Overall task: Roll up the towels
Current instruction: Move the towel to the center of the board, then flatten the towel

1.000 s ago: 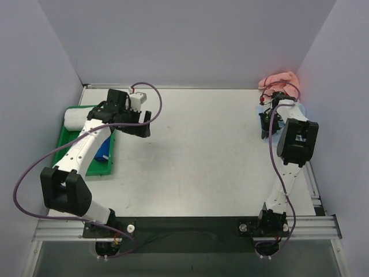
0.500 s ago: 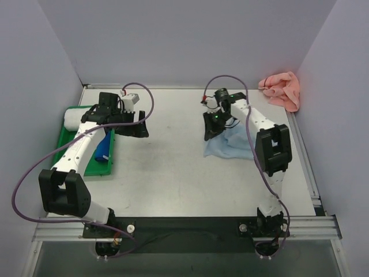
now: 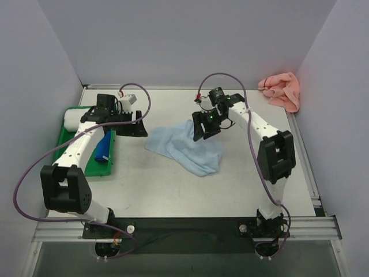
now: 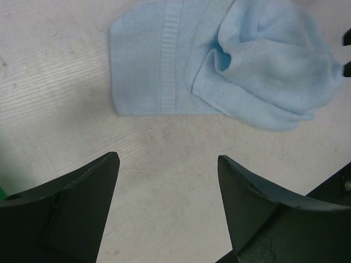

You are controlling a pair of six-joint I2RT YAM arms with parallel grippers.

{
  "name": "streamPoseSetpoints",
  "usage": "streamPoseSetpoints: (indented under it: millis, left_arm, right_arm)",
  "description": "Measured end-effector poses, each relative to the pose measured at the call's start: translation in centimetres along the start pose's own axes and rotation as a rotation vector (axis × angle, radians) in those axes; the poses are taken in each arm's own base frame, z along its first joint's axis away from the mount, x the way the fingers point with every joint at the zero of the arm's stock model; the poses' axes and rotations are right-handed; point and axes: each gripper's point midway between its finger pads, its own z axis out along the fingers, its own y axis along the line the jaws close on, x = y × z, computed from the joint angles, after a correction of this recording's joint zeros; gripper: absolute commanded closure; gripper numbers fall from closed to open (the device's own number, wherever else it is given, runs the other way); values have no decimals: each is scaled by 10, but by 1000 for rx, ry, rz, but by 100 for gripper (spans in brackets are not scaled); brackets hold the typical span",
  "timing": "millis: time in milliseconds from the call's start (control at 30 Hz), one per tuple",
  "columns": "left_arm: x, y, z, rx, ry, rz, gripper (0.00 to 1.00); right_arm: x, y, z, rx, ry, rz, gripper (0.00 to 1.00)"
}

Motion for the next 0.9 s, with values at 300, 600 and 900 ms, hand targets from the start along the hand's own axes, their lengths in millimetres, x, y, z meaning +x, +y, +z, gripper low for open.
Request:
streamPoseSetpoints:
  millis: [300,600,900]
  left_arm:
    - [41,31,69,-75,193,-32,31]
    - [56,52,116,-149,300,-11,40]
    - [49,53,141,-164,298,15,98]
  right_arm:
    - [12,6,-11,114,-21,-119,41]
    - [36,-5,37,173,114,-141,35]
    - [34,-15,51,225,135,-168,100]
